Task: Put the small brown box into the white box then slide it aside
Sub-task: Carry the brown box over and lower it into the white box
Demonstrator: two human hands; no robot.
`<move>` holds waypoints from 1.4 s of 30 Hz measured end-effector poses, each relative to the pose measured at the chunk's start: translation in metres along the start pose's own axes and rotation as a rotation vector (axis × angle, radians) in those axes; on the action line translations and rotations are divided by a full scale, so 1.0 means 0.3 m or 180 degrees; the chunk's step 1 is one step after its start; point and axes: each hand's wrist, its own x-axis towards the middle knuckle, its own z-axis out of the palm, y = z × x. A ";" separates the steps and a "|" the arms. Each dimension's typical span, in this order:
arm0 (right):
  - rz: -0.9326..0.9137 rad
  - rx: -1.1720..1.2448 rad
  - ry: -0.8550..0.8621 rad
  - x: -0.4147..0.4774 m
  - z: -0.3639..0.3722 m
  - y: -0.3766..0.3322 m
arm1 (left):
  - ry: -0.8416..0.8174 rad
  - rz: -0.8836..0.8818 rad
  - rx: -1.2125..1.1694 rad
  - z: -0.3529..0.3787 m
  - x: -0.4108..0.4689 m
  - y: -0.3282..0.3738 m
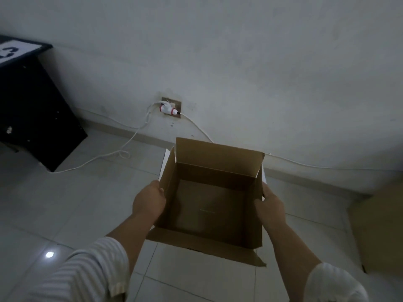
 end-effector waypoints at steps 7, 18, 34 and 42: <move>-0.0051 -0.0045 0.0009 0.252 0.092 0.057 | 0.0073 -0.0070 0.0005 0.184 0.179 0.018; -0.0400 -0.0152 0.0205 0.634 0.344 0.241 | 0.0427 -0.0156 -0.0151 0.600 0.430 0.014; -0.0850 -0.0009 0.0508 0.840 0.750 0.632 | 0.0733 -0.0104 -0.0359 1.141 0.544 -0.201; -0.0719 -0.0103 0.0423 0.877 0.914 0.745 | 0.0717 -0.0225 -0.0442 1.302 0.589 -0.292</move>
